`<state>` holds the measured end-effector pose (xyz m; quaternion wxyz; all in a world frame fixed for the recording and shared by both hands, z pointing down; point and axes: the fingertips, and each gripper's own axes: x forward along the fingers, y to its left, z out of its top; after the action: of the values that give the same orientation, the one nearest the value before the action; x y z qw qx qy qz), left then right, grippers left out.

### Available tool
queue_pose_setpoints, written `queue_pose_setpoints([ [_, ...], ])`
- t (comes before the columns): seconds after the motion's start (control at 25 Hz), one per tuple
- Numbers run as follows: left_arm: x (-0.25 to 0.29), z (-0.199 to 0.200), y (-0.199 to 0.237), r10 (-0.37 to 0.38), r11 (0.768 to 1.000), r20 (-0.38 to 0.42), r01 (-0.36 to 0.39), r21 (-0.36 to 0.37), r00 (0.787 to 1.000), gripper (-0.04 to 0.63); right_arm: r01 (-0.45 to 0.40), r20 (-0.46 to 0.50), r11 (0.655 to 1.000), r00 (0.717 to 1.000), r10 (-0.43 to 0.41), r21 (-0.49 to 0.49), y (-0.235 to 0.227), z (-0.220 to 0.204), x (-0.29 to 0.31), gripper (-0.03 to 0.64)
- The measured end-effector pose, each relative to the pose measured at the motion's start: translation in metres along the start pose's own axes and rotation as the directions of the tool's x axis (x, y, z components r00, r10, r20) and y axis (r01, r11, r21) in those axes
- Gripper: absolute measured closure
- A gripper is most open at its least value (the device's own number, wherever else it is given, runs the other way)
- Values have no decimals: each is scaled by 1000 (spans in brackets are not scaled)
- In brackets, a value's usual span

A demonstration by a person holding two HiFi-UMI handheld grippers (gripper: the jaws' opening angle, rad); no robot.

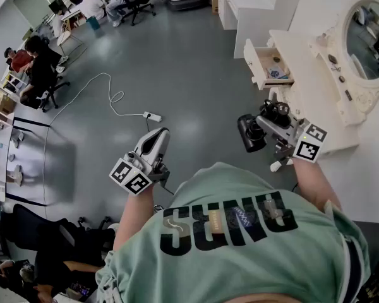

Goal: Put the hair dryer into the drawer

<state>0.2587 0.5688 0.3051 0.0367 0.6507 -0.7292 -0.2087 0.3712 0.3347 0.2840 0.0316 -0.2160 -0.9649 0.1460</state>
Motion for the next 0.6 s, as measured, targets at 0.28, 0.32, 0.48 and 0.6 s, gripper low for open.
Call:
queue_pose_setpoints([
  [0.28, 3, 0, 1, 1, 1000, 1, -1, -7, 1000, 585, -9, -5, 1000, 1000, 9, -3, 0, -1, 1, 462],
  [0.32, 4, 0, 1, 1, 1000, 1, -1, -8, 1000, 586, -10, -5, 1000, 1000, 10, -3, 0, -1, 1, 462],
  [0.48, 4, -2, 0, 1, 1000, -3, -1, -8, 1000, 584, -14, -2, 1000, 1000, 14, -5, -1, -1, 0, 462],
  [0.6, 5, -3, 0, 0, 1000, -5, 0, -8, 1000, 585, -13, -3, 1000, 1000, 13, -6, -1, -1, 0, 462],
])
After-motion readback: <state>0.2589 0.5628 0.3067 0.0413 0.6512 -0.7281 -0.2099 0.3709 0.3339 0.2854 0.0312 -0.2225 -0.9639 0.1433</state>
